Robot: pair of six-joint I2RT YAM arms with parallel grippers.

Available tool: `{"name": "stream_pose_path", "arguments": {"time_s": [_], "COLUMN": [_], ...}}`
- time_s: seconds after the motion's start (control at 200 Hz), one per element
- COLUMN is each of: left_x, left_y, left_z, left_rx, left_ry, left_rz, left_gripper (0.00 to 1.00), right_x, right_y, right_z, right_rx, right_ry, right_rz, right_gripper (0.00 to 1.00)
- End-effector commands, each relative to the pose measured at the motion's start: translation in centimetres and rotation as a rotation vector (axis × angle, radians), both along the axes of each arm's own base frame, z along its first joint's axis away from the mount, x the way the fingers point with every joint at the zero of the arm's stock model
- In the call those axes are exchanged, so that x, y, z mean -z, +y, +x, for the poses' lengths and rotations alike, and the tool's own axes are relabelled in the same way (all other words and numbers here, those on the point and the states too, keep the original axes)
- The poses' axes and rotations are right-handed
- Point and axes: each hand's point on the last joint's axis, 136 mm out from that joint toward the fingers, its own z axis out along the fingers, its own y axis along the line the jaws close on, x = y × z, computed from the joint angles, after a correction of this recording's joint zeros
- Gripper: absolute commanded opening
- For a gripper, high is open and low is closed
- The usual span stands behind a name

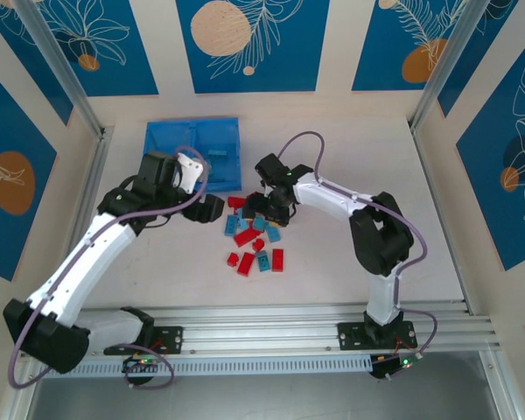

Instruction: Sort the legos into containers by color

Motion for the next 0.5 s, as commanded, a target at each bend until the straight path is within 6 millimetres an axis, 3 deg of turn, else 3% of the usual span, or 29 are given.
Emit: {"name": "stream_pose_path", "arguments": {"time_s": [0.0,0.275,0.495], "left_x": [-0.6,-0.2,-0.1], "left_y": [0.1,0.6,0.2], "left_z": [-1.5,-1.6,-0.6], "left_rx": [0.063,0.064,0.056], "left_ry": [-0.057,-0.097,-0.105], "left_rz": [0.005,0.028,0.019], "left_gripper": [0.94,1.00,1.00], "right_x": [-0.2,2.1,2.7], "right_y": [1.2,0.5,-0.6], "right_z": [0.8,-0.2,-1.3], "right_rx": [0.012,0.016,-0.011], "right_ry": [0.015,0.109,0.165], "right_rz": [0.025,-0.060,-0.147], "right_gripper": [0.72,0.50,0.52]}}
